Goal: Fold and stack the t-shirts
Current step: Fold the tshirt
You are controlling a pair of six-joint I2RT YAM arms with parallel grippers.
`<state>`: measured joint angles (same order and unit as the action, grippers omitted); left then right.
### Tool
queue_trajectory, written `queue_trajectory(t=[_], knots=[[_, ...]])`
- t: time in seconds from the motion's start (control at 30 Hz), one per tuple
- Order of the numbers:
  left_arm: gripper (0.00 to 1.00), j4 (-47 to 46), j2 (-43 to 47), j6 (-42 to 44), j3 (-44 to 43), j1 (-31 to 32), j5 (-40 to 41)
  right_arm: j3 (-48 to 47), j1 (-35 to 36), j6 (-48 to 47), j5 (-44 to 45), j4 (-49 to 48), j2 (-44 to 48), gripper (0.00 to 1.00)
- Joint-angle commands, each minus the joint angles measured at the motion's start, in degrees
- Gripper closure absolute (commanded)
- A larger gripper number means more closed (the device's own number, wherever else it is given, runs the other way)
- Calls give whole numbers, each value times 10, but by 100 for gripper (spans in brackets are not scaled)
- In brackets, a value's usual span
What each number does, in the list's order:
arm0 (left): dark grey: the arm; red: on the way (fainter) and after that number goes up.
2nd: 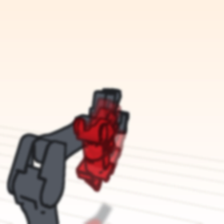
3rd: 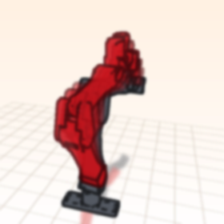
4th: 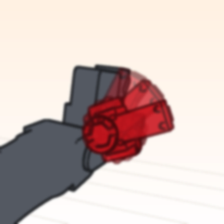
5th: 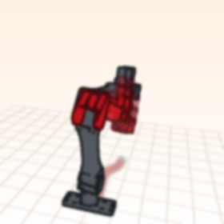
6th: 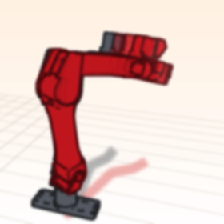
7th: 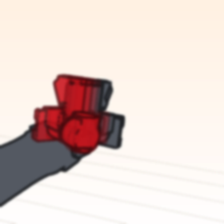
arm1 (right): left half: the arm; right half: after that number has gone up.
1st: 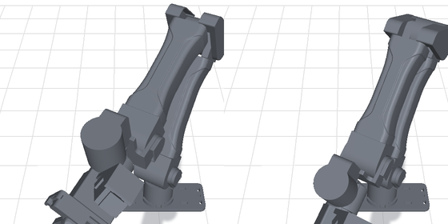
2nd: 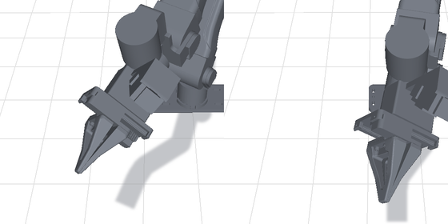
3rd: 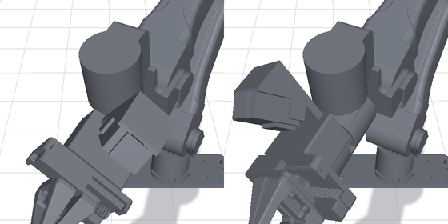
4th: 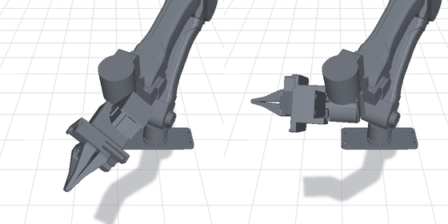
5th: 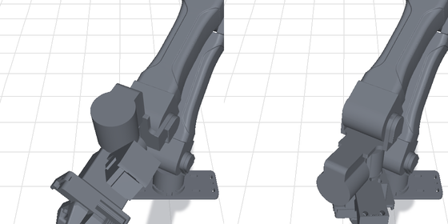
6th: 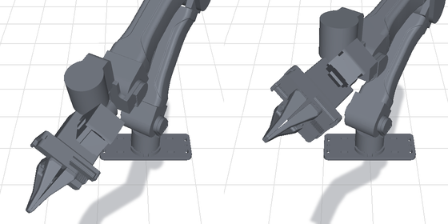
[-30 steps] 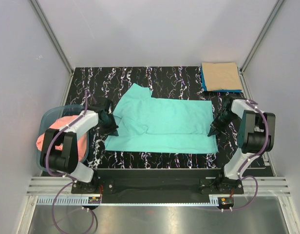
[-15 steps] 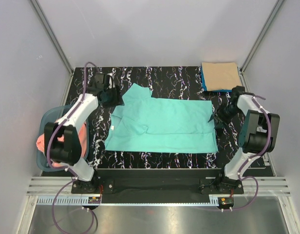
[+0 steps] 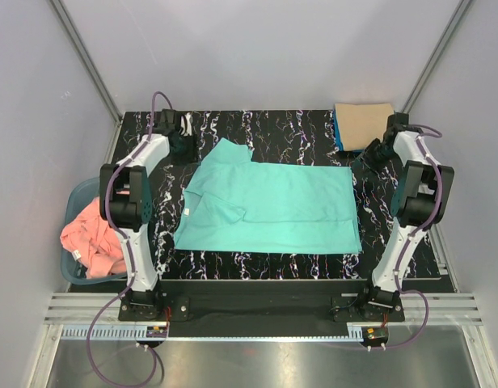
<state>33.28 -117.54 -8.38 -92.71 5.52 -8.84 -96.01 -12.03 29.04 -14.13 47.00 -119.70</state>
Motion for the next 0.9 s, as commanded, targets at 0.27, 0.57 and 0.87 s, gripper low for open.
queue_trajectory(t=[0.27, 0.57, 0.87], knots=[[44, -34, -49, 12, -46, 0, -72, -86, 3, -47, -25, 14, -67, 53], [40, -144, -100, -64, -76, 1, -64, -101, 3, -54, -42, 20, -86, 53], [45, -116, -160, -129, -127, 10, -79, -106, 3, -65, -51, 13, -106, 55]])
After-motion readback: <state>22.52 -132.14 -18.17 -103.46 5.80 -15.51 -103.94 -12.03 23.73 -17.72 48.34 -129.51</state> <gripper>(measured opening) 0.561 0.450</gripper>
